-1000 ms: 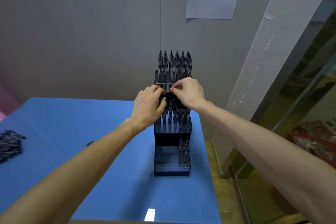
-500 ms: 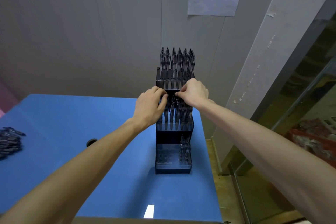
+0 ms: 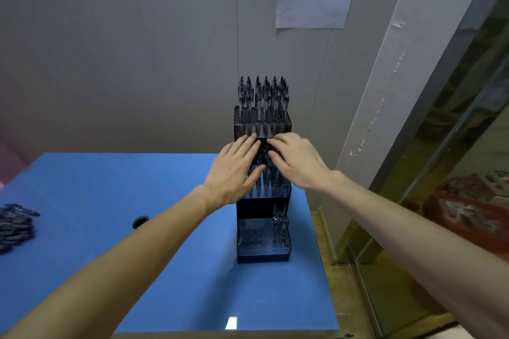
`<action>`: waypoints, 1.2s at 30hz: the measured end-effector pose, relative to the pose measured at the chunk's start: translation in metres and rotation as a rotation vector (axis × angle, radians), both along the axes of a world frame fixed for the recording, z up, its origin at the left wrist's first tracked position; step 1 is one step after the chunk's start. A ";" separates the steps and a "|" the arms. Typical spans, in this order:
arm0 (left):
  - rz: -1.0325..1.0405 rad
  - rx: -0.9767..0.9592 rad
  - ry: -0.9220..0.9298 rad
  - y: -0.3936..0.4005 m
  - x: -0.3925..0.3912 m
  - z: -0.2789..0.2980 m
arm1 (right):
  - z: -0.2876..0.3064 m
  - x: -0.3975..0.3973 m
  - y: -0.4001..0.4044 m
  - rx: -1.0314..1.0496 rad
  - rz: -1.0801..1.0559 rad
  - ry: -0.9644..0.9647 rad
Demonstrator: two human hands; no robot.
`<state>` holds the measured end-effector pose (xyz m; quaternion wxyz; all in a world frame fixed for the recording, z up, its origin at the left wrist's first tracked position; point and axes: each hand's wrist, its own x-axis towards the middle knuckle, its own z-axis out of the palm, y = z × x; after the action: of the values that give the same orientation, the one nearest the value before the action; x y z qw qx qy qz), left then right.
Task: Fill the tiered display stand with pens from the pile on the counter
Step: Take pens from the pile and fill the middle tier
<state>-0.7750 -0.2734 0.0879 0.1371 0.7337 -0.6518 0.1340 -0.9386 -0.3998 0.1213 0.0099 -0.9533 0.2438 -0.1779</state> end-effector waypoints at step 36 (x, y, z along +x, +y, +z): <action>0.007 0.060 0.000 0.000 -0.009 0.007 | 0.018 0.021 0.005 0.296 -0.465 -0.205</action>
<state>-0.7842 -0.2736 0.0947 0.1148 0.7397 -0.6530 0.1147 -0.9175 -0.3951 0.1392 0.1326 -0.8372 0.4765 -0.2332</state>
